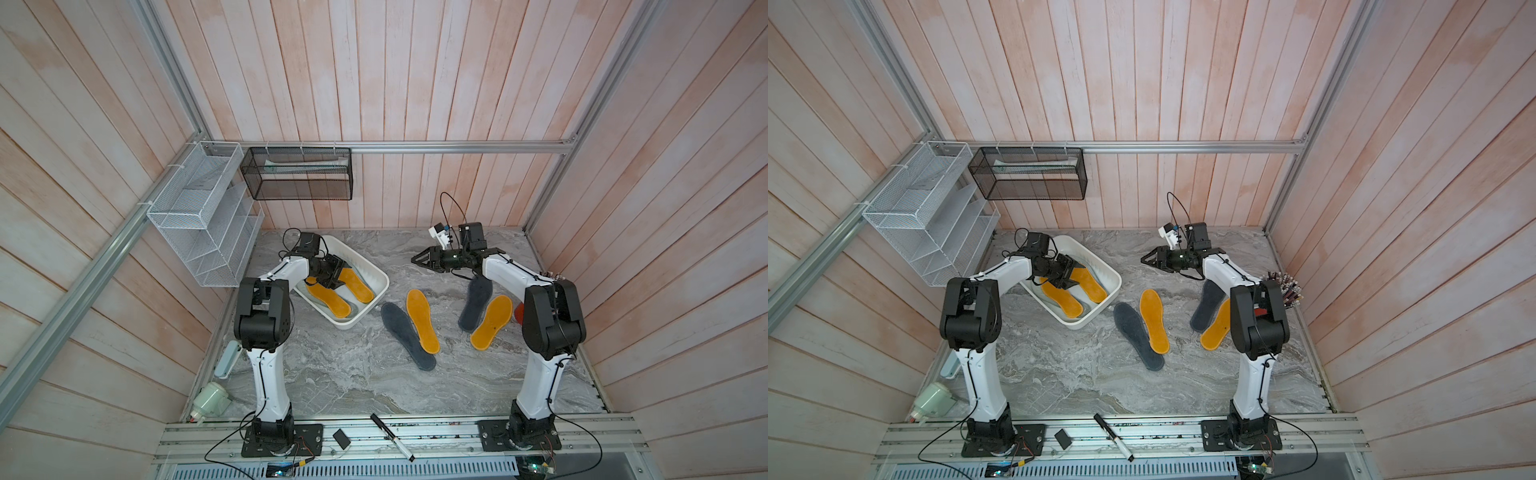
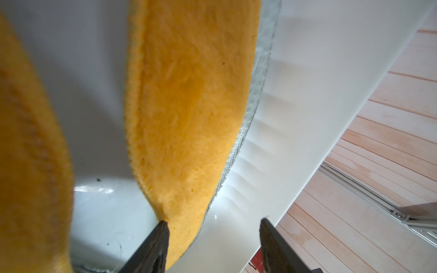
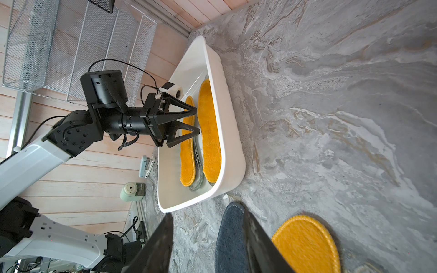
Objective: Put the insoles into the storage box
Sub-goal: Place the insole in the storage box, then pick up the insole from the center of the board.
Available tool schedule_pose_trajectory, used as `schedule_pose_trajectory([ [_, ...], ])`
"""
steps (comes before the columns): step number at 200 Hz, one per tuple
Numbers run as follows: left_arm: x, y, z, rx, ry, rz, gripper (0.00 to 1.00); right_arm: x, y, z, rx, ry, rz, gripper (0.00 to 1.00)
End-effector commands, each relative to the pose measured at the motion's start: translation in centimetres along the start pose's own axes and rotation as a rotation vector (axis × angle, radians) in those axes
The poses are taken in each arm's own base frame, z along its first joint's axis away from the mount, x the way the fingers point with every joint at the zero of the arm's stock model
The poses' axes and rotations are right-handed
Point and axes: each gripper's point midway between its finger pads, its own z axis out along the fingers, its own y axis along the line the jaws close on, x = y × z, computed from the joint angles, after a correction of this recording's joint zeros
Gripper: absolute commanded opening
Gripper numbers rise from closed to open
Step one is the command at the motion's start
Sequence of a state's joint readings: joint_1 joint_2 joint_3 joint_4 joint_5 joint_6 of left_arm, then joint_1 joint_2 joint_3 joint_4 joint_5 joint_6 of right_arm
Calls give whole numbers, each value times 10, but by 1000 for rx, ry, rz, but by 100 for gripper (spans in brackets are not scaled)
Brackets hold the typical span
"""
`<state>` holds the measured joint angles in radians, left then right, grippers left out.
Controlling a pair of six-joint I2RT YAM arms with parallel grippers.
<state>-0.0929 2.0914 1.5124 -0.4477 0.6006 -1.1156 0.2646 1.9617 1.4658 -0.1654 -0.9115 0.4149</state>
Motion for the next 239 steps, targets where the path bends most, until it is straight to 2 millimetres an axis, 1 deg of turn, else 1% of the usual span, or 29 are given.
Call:
schedule_pose_trajectory([
  [1,0,-5,3,15,-8,10,62,2,7,-8,-11,0,-23,49],
  [17,0,-6,5,16,-3,7,62,3,8,-9,-7,2,-26,49],
  [25,0,-8,3,12,-11,13,62,3,7,-10,-3,0,-28,50],
  [39,0,-17,-5,18,-28,35,62,3,7,-10,0,2,-29,50],
  [68,-3,-46,-36,39,-105,103,63,2,4,-13,20,-5,-29,50],
  [88,-1,-62,-59,53,-158,154,63,-2,0,-15,61,-7,-33,50],
  [99,2,-72,-72,84,-193,188,64,-2,-6,-16,103,-1,-35,50],
  [120,13,-82,-93,178,-241,247,66,4,-25,-19,215,25,-29,50],
  [129,19,-84,-98,226,-248,262,68,11,-35,-20,267,46,-25,50],
  [134,22,-81,-97,248,-241,255,69,15,-39,-21,297,60,-26,50],
  [143,30,-83,-101,302,-234,252,71,24,-49,-22,349,89,-24,50],
  [150,35,-76,-99,322,-224,232,73,33,-55,-23,388,116,-19,50],
  [165,47,-69,-95,349,-211,222,77,51,-66,-26,455,163,-4,50],
  [180,60,-63,-87,329,-196,231,79,71,-71,-26,489,205,3,50],
  [210,82,-66,-74,321,-152,266,80,108,-72,-18,530,285,12,50],
  [223,87,-69,-72,323,-143,278,79,120,-74,-16,570,312,9,50],
  [239,93,-72,-73,325,-139,292,79,129,-78,-16,621,334,-3,50],
])
